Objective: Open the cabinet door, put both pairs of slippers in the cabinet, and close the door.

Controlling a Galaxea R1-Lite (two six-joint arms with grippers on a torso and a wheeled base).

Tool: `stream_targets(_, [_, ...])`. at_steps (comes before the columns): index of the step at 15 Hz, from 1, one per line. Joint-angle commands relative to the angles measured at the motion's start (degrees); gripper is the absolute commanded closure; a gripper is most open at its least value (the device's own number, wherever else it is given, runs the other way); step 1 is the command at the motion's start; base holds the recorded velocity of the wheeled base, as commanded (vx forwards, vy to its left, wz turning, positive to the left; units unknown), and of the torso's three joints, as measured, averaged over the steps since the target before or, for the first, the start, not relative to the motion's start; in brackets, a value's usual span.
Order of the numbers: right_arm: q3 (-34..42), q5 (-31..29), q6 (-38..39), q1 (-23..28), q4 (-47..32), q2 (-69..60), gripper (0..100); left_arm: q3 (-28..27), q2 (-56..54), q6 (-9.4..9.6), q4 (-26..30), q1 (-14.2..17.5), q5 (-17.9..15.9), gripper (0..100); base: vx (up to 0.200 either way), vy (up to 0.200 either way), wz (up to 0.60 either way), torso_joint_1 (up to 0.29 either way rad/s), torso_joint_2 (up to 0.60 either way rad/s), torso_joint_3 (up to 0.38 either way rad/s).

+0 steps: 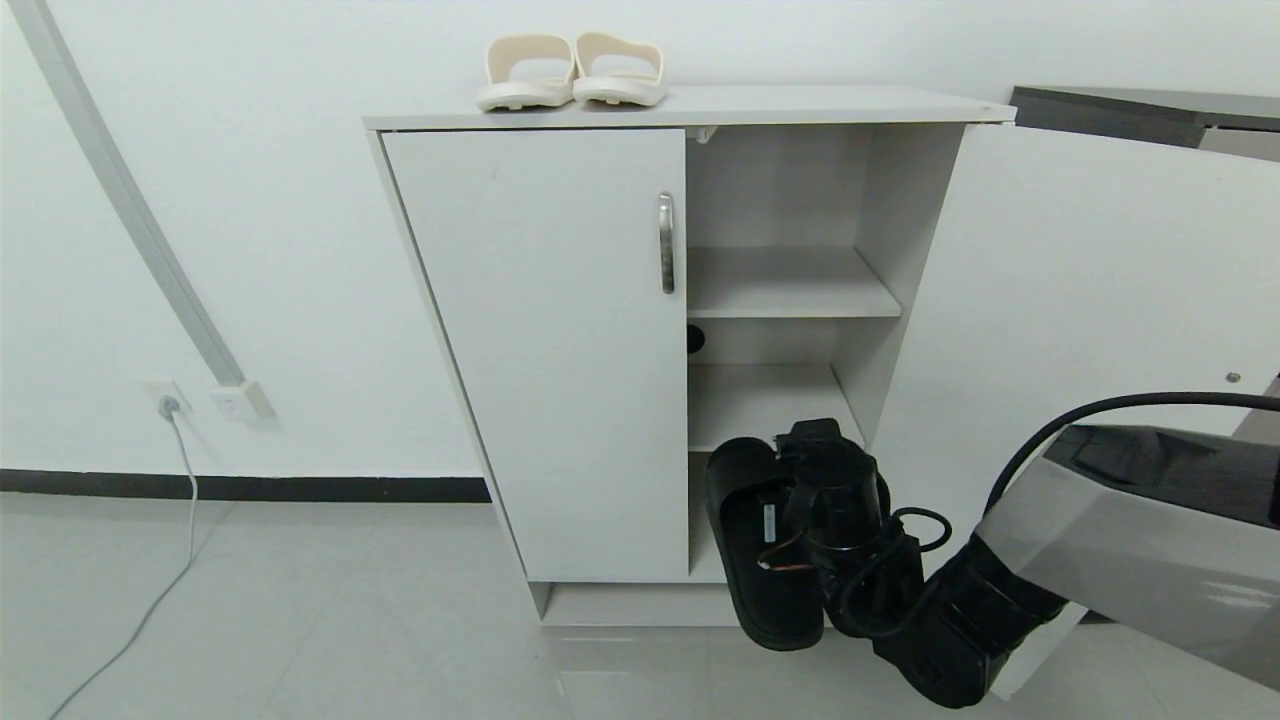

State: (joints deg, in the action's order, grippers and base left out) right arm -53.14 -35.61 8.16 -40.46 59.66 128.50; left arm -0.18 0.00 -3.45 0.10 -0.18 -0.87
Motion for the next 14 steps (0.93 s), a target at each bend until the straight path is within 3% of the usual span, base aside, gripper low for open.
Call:
stream_targets(1, [-0.2, -0.1, 0.0, -0.1, 0.0, 1.0, 100, 0.0, 0.1, -0.07, 0.0, 0.0, 0.0, 100, 0.0, 0.0, 0.0, 0.0, 0.0, 0.0])
stream_targets(4, [-0.3, -0.1, 0.0, -0.1, 0.0, 1.3, 100, 0.0, 0.1, 0.02, 0.0, 0.0, 0.0, 100, 0.0, 0.0, 0.0, 0.0, 0.0, 0.0])
stream_targets(10, [-0.3, -0.3, -0.1, -0.1, 1.2, 1.0, 100, 0.0, 0.1, 0.02, 0.0, 0.0, -0.1, 100, 0.0, 0.0, 0.0, 0.004, 0.0, -0.177])
stream_targets(14, [-0.1, -0.5, -1.3, -0.1, 6.2, 1.0, 100, 0.0, 0.1, 0.02, 0.0, 0.0, 0.0, 100, 0.0, 0.0, 0.0, 0.004, 0.0, -0.2])
